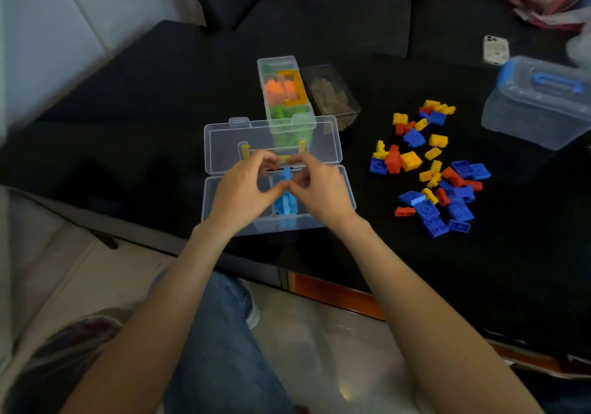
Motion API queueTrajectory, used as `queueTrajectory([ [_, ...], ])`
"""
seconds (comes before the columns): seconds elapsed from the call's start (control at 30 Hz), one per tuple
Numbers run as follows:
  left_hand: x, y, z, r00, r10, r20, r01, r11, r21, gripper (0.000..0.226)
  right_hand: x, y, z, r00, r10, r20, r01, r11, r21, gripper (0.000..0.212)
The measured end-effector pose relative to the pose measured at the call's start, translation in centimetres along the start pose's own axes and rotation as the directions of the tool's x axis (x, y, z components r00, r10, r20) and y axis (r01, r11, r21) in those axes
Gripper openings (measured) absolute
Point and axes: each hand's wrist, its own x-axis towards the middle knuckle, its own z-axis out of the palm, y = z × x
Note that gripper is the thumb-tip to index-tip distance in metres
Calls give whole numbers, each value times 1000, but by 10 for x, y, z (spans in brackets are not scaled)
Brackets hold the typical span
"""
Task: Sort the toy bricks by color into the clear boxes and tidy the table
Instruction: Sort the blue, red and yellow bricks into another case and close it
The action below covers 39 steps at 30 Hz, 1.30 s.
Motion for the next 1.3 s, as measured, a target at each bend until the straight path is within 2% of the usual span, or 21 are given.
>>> queueTrajectory([
  [0.23,-6,-5,5,993,96,65,-105,981,160,32,-14,5,-9,1000,-17,12,17,1000,-7,35],
  [0.33,-8,-5,6,996,77,37,-83,974,211,22,-16,2,-9,999,-35,25,36,999,-4,38],
  [0.47,-7,-12,4,1000,-5,19,2,988,153,13,-18,2,-8,996,-32,88,35,999,-33,34],
  [0.63,-2,-13,4,999,-11,32,7,994,107,21,-17,-2,-6,978,-58,199,118,944,-309,32],
  [0.9,-7,-13,4,999,-36,40,32,996,87,16,-12,-7,2,991,-9,132,60,920,-388,38],
  [1.1,-7,-10,3,998,-32,50,27,995,99,19,-11,-3,-8,974,11,225,79,919,-386,41],
  [1.23,-8,-9,4,999,-28,41,23,994,110,20,-8,-4,2,981,102,162,-72,981,-183,30],
  [1.3,-10,-10,5,999,-26,33,22,993,115,19,-9,-5,6,980,111,164,-89,986,-138,25],
])
